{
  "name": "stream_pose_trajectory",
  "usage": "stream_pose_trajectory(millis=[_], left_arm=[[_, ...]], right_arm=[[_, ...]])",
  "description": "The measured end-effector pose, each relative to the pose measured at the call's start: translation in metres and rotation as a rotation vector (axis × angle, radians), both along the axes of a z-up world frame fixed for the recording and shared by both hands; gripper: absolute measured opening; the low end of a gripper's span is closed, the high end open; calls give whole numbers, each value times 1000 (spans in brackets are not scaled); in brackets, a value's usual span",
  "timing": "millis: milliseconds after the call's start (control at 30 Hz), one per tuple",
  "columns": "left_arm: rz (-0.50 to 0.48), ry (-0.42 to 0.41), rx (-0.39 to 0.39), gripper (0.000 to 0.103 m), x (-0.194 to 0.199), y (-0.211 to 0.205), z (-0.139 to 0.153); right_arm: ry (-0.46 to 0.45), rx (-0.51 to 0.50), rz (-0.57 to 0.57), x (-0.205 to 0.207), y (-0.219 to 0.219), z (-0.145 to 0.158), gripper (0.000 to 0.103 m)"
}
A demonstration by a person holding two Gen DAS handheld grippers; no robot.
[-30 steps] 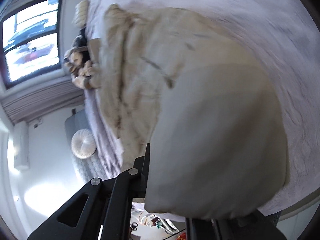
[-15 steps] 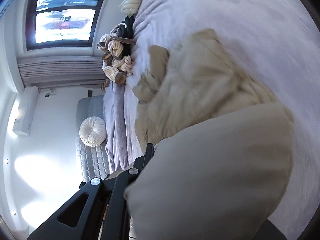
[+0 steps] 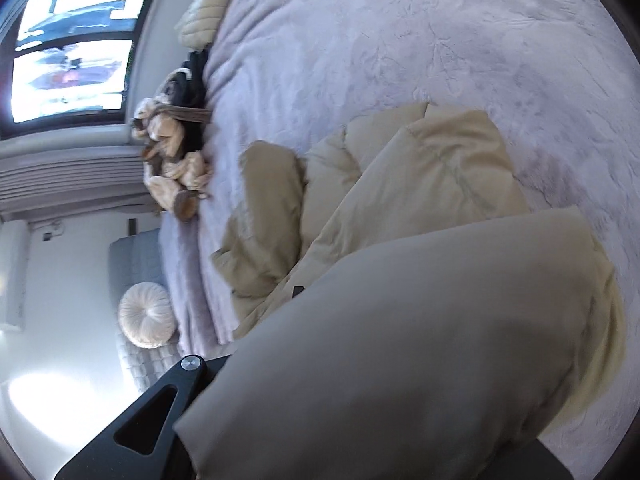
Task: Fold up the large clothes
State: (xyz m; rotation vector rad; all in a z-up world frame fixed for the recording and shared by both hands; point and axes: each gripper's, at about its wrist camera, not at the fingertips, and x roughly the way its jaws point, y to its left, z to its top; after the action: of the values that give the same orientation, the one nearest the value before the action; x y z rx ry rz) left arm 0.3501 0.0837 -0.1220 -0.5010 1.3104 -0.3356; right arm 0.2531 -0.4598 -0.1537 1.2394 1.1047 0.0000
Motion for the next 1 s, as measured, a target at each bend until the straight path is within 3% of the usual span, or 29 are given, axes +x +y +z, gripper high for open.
stream_pose_trajectory(millis=[100,167,200,233,400,467,567,600,633,667,733,833,933,1000], left_arm=[[-70,-31,56,20,-3,-6,7],[-95,-50,74,36,-6,-7,15],[-107,-78,104,74,-9,-7,21],[-109,-105,147,103,-10,-6,28],[-104,-196,289,103,-17,-1,47],[-78,-208,315,95,-19,3,47],[-51,-185,310,68,-20,5,36],[-55,-180,291,45,-21,3,33],[-63,-172,269,31,-22,1,28],[-70,-170,261,30,-23,-3,23],[-83,-198,270,30,-25,-13,18],[-79,-228,297,30,-16,-25,9],[-20,-242,325,30,3,-27,-7],[17,-220,328,30,20,-26,-26]], right_arm=[[-6,-13,10,6,2,3,27],[-38,-24,25,7,2,11,66],[-50,-37,33,8,2,16,71],[-58,-57,46,8,1,21,72],[-73,-106,87,11,3,35,72],[-76,-123,100,7,6,38,72],[-66,-187,147,-2,16,42,71],[-64,-225,173,-5,20,43,66],[-59,-269,198,-8,25,44,48],[-47,-339,232,-11,31,46,30],[-46,-455,287,-16,39,49,18],[-51,-622,314,-20,38,52,16],[-34,-727,266,-14,20,48,16],[-14,-741,246,-8,7,39,16]])
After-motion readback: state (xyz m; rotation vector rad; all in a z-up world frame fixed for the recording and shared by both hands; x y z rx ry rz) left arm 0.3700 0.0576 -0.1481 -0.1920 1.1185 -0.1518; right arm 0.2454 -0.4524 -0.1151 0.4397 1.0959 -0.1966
